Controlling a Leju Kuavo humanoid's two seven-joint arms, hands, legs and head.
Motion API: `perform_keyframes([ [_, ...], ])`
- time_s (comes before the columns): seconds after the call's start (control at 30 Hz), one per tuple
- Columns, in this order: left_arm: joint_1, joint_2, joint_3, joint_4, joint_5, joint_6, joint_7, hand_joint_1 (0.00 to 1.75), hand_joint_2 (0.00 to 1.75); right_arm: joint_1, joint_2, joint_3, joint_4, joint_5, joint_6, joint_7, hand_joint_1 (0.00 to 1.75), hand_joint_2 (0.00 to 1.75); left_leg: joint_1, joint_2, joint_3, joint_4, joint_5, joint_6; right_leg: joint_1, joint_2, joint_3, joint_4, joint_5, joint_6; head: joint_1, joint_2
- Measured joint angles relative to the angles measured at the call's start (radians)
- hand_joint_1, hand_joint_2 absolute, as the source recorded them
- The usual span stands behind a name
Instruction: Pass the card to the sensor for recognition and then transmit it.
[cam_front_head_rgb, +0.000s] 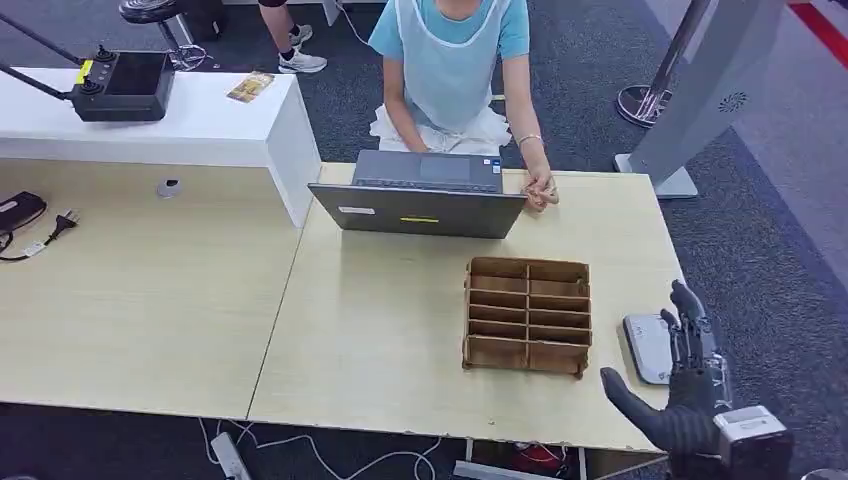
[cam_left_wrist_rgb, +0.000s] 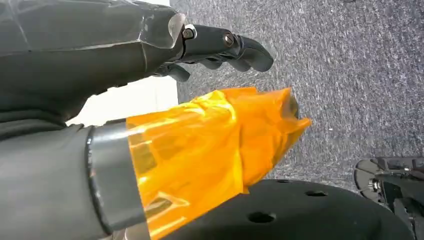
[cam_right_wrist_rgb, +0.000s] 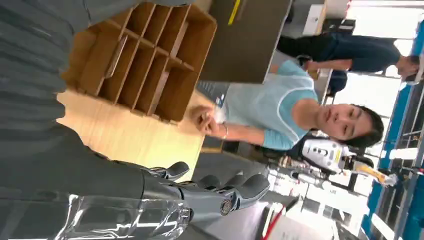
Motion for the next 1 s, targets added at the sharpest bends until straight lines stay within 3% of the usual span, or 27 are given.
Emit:
perform_keyframes([
  [0.13, 0.0, 0.0, 0.003, 0.0, 0.003, 0.0, 0.0, 0.0, 0.0, -0.001, 0.0, 0.015, 0.001, 0.141, -0.048, 0.017, 0.0, 1.75, 0.0, 0.0, 0.0, 0.0, 0.0, 0.0, 0.0, 0.0, 0.0, 0.0, 0.0, 0.0, 0.0, 0.0],
  [0.3, 0.0, 0.001, 0.008, 0.0, 0.005, 0.0, 0.0, 0.0, 0.0, -0.008, 0.0, 0.037, 0.005, 0.205, -0.074, 0.034, 0.0, 1.75, 0.0, 0.0, 0.0, 0.0, 0.0, 0.0, 0.0, 0.0, 0.0, 0.0, 0.0, 0.0, 0.0, 0.0],
  [1.0, 0.0, 0.005, 0.017, 0.0, 0.002, -0.004, -0.002, 0.0, 0.0, -0.019, 0.0, 0.077, 0.011, 0.267, -0.119, 0.064, 0.0, 1.75, 0.0, 0.0, 0.0, 0.0, 0.0, 0.0, 0.0, 0.0, 0.0, 0.0, 0.0, 0.0, 0.0, 0.0],
])
